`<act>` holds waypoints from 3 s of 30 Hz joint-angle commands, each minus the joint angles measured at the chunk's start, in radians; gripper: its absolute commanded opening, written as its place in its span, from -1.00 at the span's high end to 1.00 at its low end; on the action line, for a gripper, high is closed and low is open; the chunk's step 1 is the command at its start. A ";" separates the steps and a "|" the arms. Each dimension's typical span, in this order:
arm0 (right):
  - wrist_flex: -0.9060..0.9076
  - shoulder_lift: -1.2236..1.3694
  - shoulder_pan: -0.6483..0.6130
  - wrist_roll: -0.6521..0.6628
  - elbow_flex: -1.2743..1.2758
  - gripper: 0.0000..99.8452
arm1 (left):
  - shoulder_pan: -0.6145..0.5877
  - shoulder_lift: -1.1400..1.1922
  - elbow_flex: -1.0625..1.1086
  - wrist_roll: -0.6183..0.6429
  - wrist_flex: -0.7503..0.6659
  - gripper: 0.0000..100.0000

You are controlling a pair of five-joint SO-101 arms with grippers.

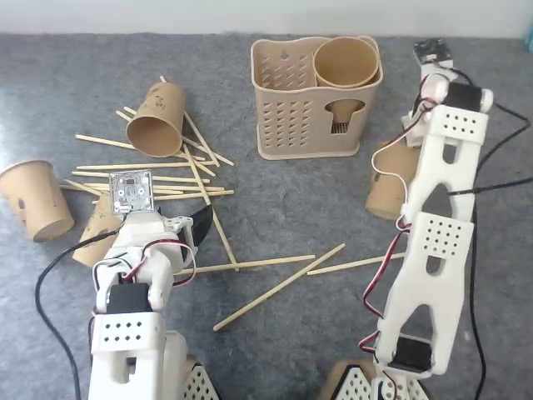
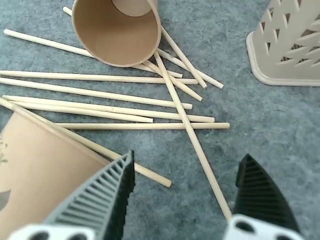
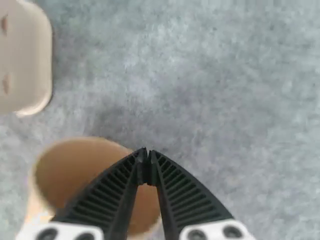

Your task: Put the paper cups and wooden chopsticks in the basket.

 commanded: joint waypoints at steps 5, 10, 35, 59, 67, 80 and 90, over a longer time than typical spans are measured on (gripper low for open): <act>0.056 -0.041 0.028 0.005 -0.064 0.98 | 0.000 0.002 -0.008 -0.014 -0.040 0.38; 0.056 -0.074 0.050 0.006 0.020 0.98 | 0.000 0.008 -0.008 -0.014 -0.052 0.38; 0.015 -1.210 0.131 0.011 1.244 0.98 | -0.002 0.008 -0.008 -0.014 -0.052 0.38; -0.809 -0.690 0.153 -0.103 1.220 0.98 | -0.002 0.000 0.002 -0.014 -0.052 0.38; -0.590 -0.473 0.088 -0.135 0.865 0.98 | -0.002 0.000 0.002 -0.014 -0.054 0.38; -0.229 -0.542 -0.064 -0.097 0.852 0.98 | -0.026 0.002 0.007 -0.044 -0.087 0.38; 0.047 -0.668 -0.140 -0.038 0.858 0.98 | -0.028 0.002 0.007 -0.048 -0.087 0.38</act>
